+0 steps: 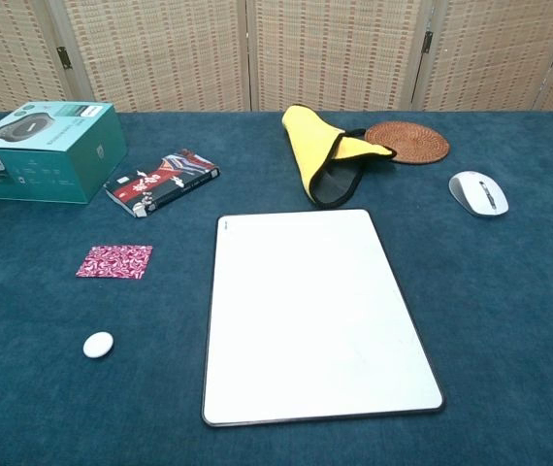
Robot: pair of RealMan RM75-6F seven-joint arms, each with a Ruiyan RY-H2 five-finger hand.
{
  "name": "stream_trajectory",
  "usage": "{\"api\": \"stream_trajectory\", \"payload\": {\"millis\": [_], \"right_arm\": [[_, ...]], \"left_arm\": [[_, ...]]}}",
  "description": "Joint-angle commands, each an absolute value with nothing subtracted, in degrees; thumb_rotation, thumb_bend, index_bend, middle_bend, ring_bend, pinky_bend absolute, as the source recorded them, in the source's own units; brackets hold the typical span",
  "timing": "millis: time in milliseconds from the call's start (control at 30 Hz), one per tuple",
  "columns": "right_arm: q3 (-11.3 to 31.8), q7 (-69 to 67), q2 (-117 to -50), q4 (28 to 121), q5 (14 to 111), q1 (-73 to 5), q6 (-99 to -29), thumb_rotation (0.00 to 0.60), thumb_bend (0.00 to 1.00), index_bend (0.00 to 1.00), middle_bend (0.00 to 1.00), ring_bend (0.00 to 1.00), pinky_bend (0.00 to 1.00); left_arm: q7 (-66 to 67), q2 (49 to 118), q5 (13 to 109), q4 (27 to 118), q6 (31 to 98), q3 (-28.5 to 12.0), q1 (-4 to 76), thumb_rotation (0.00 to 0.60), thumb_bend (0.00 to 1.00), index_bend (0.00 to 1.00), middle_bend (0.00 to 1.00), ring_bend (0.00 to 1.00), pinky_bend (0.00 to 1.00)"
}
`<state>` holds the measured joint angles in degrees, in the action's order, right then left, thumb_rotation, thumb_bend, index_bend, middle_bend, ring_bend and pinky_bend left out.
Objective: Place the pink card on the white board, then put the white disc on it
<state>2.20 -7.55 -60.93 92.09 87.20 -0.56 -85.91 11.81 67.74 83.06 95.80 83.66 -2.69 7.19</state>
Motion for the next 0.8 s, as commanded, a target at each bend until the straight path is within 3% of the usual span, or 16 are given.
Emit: {"api": "stream_trajectory", "payload": {"millis": [33, 800], "right_arm": [[2.3, -7.7, -61.2, 91.8, 86.8, -0.7, -85.5, 0.600, 0.37, 0.03, 0.09, 0.12, 0.02], [2.6, -7.3, -60.4, 92.0, 86.2, -1.4, -84.6, 0.600, 0.37, 0.03, 0.09, 0.12, 0.02]], "left_arm": [[12.3, 67.8, 82.8, 96.0, 83.4, -3.0, 7.4, 0.600, 0.37, 0.23, 0.10, 0.11, 0.00], [13.8, 68.2, 82.7, 96.7, 81.0, -4.4, 10.0, 0.600, 0.37, 0.24, 0.10, 0.11, 0.00]]}}
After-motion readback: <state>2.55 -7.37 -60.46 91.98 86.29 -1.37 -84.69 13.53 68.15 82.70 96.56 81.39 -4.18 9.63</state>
